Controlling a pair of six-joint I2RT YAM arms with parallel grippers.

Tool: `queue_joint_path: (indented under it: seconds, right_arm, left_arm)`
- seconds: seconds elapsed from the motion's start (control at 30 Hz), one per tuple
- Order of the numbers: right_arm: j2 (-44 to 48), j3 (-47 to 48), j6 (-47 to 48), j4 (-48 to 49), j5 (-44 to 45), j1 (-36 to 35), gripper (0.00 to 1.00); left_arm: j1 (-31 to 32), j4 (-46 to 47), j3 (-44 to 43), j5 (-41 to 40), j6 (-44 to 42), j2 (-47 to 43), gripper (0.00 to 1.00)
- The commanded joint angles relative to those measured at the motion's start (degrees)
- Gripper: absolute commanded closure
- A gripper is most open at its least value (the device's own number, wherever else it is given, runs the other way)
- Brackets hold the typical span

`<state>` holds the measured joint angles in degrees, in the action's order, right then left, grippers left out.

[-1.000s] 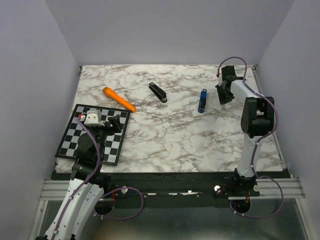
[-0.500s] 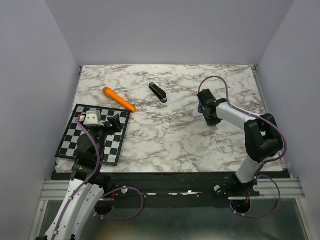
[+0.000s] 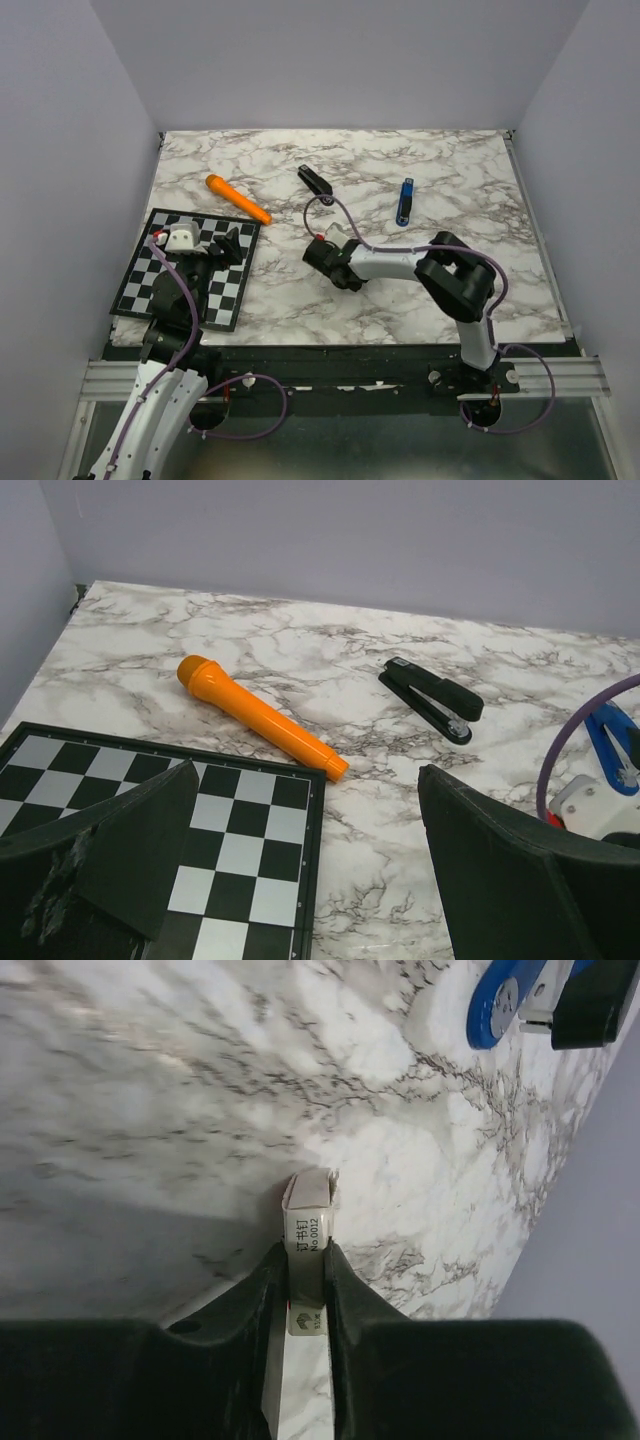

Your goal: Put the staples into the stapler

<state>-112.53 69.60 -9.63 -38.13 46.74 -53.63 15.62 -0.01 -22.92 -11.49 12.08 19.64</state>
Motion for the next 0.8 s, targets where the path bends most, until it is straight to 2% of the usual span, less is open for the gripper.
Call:
queue_joint_path:
  seconds: [0.0, 0.07, 0.1, 0.17, 0.2, 0.27, 0.3, 0.43, 0.57, 0.7, 0.77]
  right_arm:
    - [-4.7, 5.0, -4.6, -4.3, 5.4, -6.8, 0.70]
    - [-5.4, 6.5, -4.9, -5.0, 4.2, -9.4, 0.65]
    - [-5.9, 6.9, -5.5, -5.5, 2.8, -10.2, 0.59]
    - [-5.9, 7.8, -5.6, -6.3, 1.5, -12.2, 0.53]
    - [-5.7, 8.0, -5.8, -6.4, 0.5, -12.7, 0.46]
    - [-3.5, 7.7, -6.2, -6.7, -1.7, -13.5, 0.42]
    - [-2.2, 7.3, -6.9, -6.6, -4.7, -13.5, 0.36]
    - [5.4, 3.5, -6.9, -4.3, -11.7, -12.6, 0.31]
    - [14.2, -2.8, -3.8, 1.6, -23.7, -6.4, 0.28]
    - [17.0, -6.9, -0.5, 6.1, -34.8, -0.5, 0.27]
    - [17.0, -8.5, 0.6, 8.8, -37.3, 2.4, 0.27]
  left_arm:
    - [0.2, 0.1, 0.2, 0.4, 0.4, -1.0, 0.01]
    - [0.2, 0.1, 0.2, 0.2, 0.4, -1.0, 0.01]
    - [0.2, 0.2, 0.2, 0.2, 0.4, -1.0, 0.01]
    - [0.2, 0.3, 0.2, 0.2, 0.4, -0.9, 0.01]
    - [0.2, 0.4, 0.2, 0.3, 0.4, -0.8, 0.01]
    - [0.2, 0.4, 0.3, 0.5, 0.4, -0.7, 0.01]
    - [0.2, 0.4, 0.3, 0.5, 0.4, -0.6, 0.01]
    - [0.3, 0.4, 0.2, 0.9, 0.4, -0.2, 0.01]
    - [0.3, 0.4, 0.2, 2.0, 0.5, 0.6, 0.01]
    - [0.3, 0.1, 0.1, 2.9, 0.5, 1.0, 0.01]
    - [0.3, -1.1, -0.5, 3.0, 0.6, 1.1, 0.01]
